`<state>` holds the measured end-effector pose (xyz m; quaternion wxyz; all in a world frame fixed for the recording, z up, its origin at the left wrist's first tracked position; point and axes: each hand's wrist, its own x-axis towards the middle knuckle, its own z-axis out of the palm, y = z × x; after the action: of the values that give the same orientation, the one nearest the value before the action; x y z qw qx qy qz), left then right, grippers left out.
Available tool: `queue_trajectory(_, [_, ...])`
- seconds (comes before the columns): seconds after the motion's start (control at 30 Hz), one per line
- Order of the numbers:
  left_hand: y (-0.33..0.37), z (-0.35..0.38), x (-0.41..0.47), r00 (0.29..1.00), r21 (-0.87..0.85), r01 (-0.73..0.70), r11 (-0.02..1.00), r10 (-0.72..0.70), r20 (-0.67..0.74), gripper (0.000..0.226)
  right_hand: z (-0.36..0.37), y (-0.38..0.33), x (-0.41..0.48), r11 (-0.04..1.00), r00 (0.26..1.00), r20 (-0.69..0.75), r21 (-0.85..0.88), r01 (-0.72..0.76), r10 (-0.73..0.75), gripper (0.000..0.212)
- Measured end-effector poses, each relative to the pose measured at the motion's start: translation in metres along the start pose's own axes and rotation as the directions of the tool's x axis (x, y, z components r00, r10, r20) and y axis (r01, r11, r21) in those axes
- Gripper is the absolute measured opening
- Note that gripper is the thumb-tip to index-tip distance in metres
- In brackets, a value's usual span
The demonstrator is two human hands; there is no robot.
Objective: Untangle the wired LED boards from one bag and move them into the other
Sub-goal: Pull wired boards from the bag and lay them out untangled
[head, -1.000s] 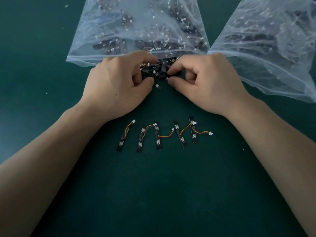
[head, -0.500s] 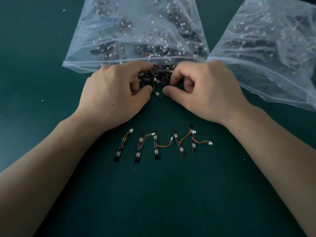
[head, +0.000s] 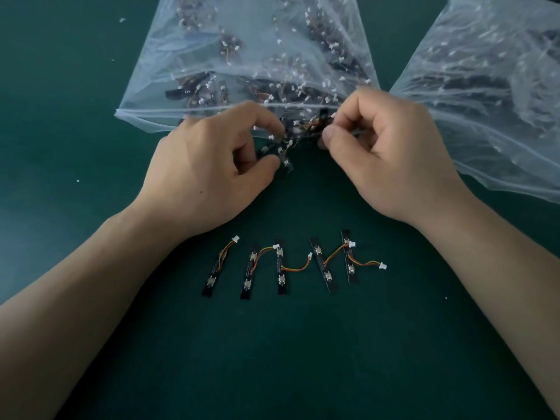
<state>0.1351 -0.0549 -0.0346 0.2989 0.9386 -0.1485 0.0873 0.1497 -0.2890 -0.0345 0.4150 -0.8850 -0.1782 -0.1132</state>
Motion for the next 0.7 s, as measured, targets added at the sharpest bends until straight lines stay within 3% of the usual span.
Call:
queue_trajectory(0.07, [0.0011, 0.0007, -0.0010, 1.000, 0.004, -0.003, 1.000, 0.003, 0.000, 0.019, -0.0003, -0.0003, 0.0001, 1.000, 1.000, -0.023, 0.008, 0.006, -0.006, 0.017])
queue_trajectory(0.33, [0.0050, 0.0039, -0.0016, 1.000, 0.049, 0.016, 0.999, -0.016, -0.004, 0.033, 0.0006, -0.0034, -0.0036, 0.990, 0.999, 0.053, -0.138, 0.005, 0.002, 0.014])
queue_trajectory(0.7, [0.0004, 0.0056, 0.0003, 0.998, 0.047, 0.062, 0.997, -0.060, -0.036, 0.015, -0.0001, -0.0032, -0.0044, 0.983, 0.999, 0.021, -0.184, -0.025, 0.029, 0.034])
